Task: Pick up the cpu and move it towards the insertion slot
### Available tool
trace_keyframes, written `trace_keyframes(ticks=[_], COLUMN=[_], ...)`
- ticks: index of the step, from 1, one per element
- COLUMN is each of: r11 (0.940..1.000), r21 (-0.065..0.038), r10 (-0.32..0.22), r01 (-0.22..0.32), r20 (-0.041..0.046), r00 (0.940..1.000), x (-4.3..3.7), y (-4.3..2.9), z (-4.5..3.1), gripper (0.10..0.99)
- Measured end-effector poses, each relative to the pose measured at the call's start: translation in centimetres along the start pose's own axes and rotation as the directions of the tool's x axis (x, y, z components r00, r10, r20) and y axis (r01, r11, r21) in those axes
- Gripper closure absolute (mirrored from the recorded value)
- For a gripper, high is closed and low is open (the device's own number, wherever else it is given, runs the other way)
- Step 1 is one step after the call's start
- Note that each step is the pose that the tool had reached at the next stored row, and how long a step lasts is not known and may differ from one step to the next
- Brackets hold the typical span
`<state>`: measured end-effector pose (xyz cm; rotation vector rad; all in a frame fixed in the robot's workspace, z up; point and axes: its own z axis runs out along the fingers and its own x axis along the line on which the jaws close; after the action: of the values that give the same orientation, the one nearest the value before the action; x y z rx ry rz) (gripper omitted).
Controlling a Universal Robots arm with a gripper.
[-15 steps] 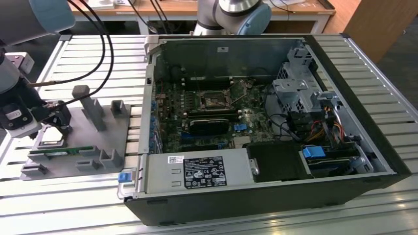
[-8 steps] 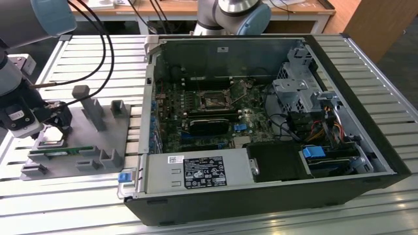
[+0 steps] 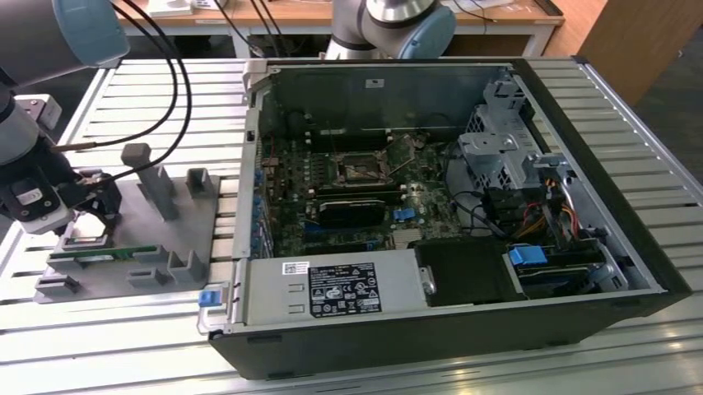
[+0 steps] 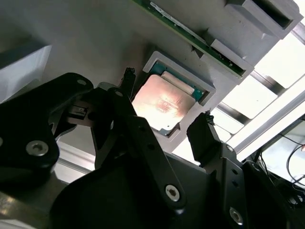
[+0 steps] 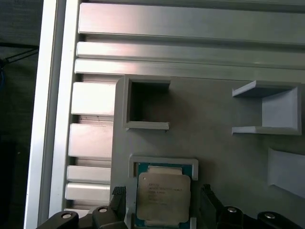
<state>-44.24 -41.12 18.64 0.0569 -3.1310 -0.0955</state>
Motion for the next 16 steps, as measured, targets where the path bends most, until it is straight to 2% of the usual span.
trace_keyframes(ticks=[5,6,11,12,16], r11=[1.0,1.0,1.0,1.0,1.0], r21=[0.0,0.0,0.0,0.0,0.0], r10=[0.0,0.0,0.0,0.0,0.0], r01=[0.0,0.0,0.0,0.0,0.0], r20=[0.0,0.0,0.0001,0.0001,0.0], r00=[1.0,1.0,1.0,1.0,1.0], x=[0.17,0.19,0.21,0.21,0.2], y=[0.02,0.02,0.05,0.05,0.08], z=[0.15,0.15,0.16,0.16,0.16], gripper=[0.38,0.451,0.463,0.533,0.533])
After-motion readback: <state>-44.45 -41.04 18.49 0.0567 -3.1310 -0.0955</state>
